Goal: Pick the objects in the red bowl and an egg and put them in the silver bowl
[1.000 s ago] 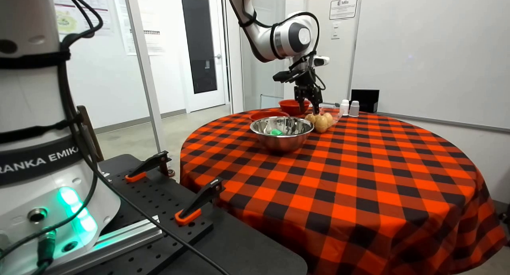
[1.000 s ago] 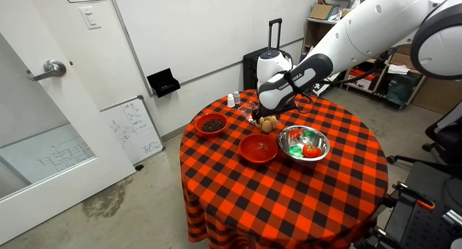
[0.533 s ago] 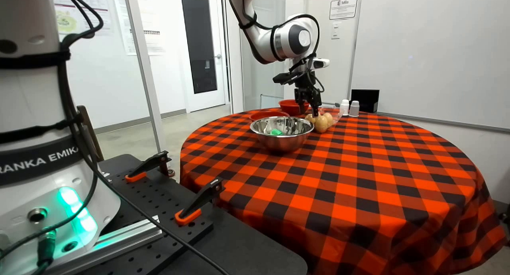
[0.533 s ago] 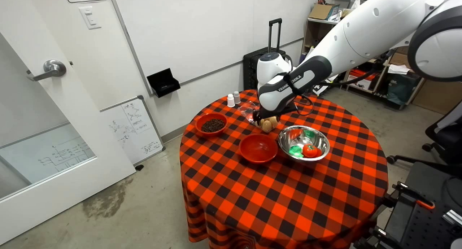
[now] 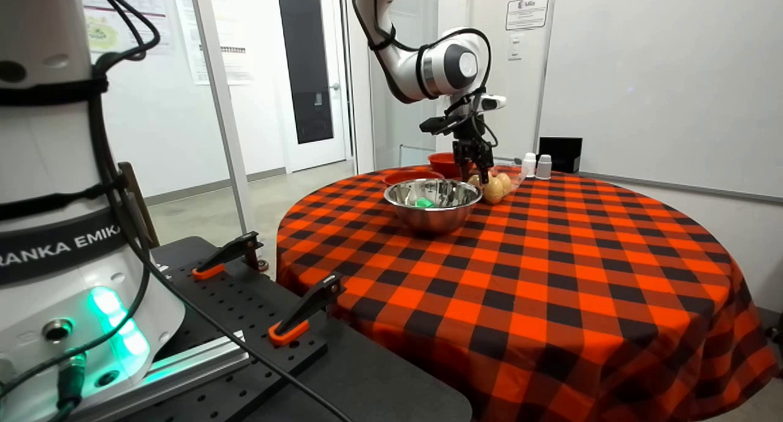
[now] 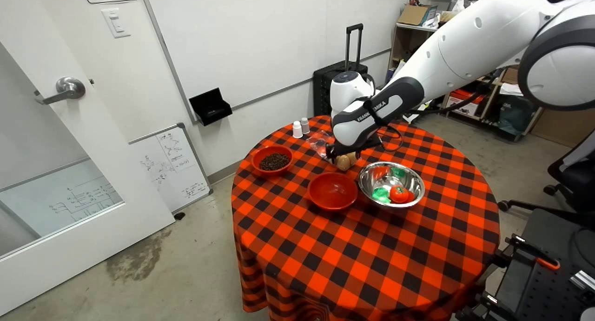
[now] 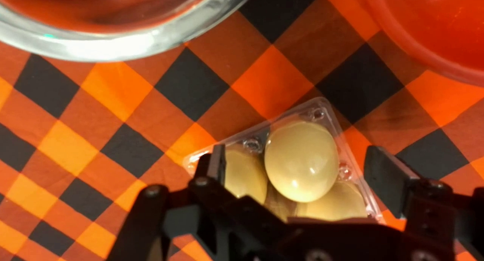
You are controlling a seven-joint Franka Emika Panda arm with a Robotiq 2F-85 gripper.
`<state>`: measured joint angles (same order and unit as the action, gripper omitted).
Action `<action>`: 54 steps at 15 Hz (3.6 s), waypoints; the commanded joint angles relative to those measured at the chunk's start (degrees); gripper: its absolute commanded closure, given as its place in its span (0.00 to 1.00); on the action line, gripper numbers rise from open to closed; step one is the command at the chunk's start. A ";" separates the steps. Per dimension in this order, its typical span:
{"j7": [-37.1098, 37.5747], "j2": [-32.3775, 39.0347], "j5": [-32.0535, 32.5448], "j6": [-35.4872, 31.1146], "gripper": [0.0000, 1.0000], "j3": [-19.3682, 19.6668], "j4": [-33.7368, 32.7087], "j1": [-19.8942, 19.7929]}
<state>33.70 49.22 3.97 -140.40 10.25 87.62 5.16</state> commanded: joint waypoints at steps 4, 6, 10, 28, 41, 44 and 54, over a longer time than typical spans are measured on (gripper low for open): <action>0.30 2.35 -1.24 1.98 0.26 0.44 -3.38 0.34; 0.28 2.42 -1.21 1.96 0.47 0.50 -3.38 0.33; 0.11 2.36 -1.13 2.05 0.77 0.48 -3.60 0.35; -0.99 -9.08 -1.41 -4.30 0.78 -0.66 5.00 0.47; 1.09 -37.40 7.45 -11.16 0.78 0.91 40.71 4.01; 3.48 -39.40 13.29 -10.54 0.78 1.05 45.11 2.97; 2.64 -29.45 21.17 -10.95 0.78 -0.11 42.74 3.23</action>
<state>36.30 15.90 23.06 -150.39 9.77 132.94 8.09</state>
